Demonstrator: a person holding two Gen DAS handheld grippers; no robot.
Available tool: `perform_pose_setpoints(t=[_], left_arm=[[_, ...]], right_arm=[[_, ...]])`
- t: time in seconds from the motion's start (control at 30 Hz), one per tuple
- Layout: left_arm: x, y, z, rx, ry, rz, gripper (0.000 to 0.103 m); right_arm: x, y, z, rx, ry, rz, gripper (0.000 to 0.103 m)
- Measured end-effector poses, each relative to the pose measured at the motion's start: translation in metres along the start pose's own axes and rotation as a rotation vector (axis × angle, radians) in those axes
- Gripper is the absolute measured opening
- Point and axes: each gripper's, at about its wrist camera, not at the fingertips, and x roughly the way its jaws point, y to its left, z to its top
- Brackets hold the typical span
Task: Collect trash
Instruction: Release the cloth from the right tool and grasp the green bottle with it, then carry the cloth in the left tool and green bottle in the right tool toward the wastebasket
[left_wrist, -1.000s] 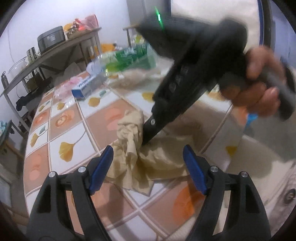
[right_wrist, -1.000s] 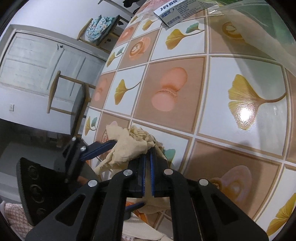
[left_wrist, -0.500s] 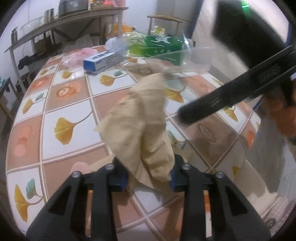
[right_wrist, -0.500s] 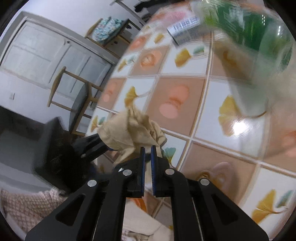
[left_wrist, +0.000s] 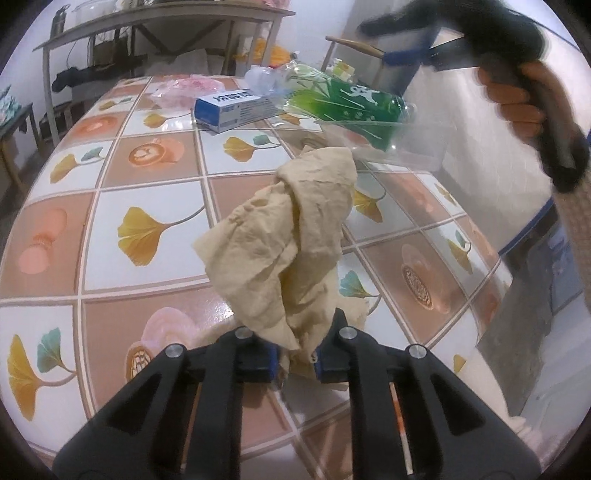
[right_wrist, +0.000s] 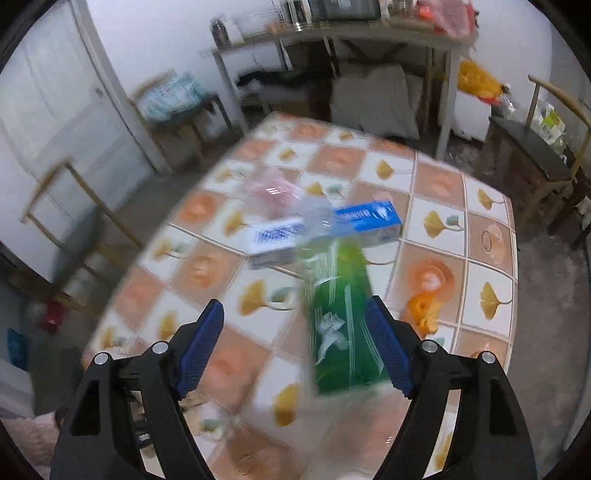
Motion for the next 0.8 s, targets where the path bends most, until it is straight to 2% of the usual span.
perform_pose_setpoints(t=[0.1,0.27,0.37,0.57,0.8], left_arm=[[-0.001,0.003,0.0,-0.023,-0.001,-0.011,0.01],[-0.001,0.007,0.0,-0.054,0.0,-0.029,0.01],[-0.001,0.009,0.0,-0.065,-0.001,-0.035,0.01],[-0.002,0.011,0.001,-0.08,-0.006,-0.032,0.009],[-0.008,0.006,0.003,-0.078,-0.018,-0.021,0.009]], right_arm=[[0.039,-0.008,0.016,-0.016,0.088,-0.064,0.077],[0.074,-0.006,0.02,-0.062,0.161,-0.134,0.076],[0.081,-0.005,0.018,-0.082,0.18,-0.174,0.06],[0.062,-0.004,0.016,-0.07,0.112,-0.166,0.057],[0.003,-0.013,0.013,-0.002,-0.036,-0.138,0.054]])
